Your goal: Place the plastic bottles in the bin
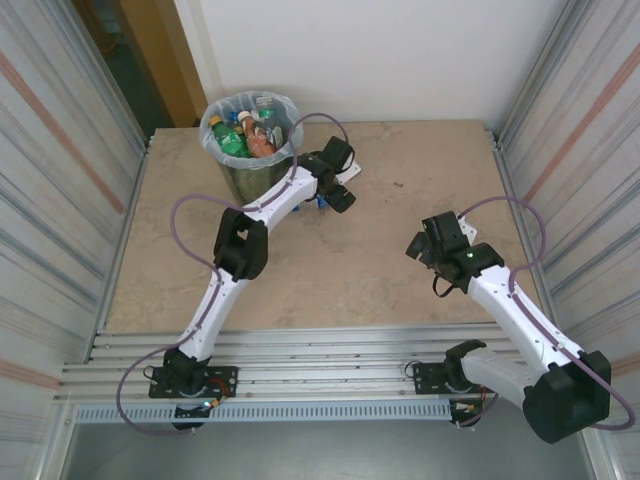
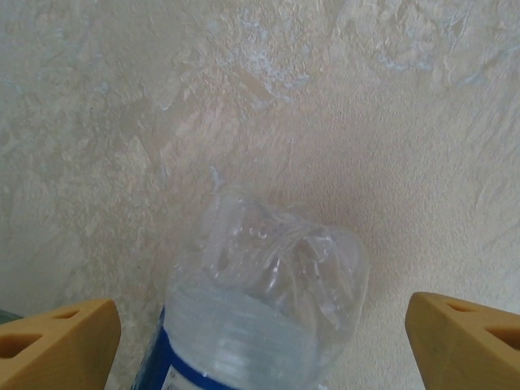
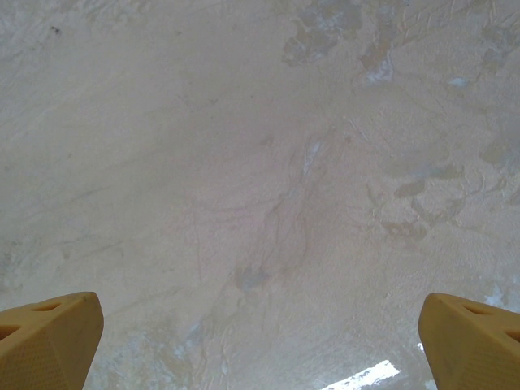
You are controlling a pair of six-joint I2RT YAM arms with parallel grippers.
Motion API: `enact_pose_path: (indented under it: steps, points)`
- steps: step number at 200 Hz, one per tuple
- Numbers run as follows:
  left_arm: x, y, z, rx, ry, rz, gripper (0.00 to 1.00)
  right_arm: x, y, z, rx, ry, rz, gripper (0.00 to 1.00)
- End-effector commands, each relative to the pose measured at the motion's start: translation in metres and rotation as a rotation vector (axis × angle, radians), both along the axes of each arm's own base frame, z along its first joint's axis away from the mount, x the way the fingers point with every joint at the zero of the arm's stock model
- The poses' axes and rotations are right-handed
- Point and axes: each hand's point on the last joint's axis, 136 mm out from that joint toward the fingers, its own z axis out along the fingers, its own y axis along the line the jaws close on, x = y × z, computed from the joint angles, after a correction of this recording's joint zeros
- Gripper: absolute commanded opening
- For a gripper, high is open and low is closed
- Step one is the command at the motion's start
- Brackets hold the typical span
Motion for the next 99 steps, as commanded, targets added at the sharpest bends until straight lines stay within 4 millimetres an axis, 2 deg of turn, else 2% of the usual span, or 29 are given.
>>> enact_pose_path:
  steps: [1,68,99]
  points:
    - [0.008,0.003,-0.003,0.029,-0.013,-0.009,0.91,0.001,-0.003,0.003,0.002,-0.002,-0.018,0.98]
    - [0.000,0.011,-0.031,0.066,0.069,-0.030,0.88,0.000,-0.003,0.002,0.002,-0.002,-0.020,0.98]
    - [-0.003,0.012,-0.037,0.072,0.088,-0.034,0.87,0.001,-0.002,0.001,0.006,0.000,-0.017,0.98]
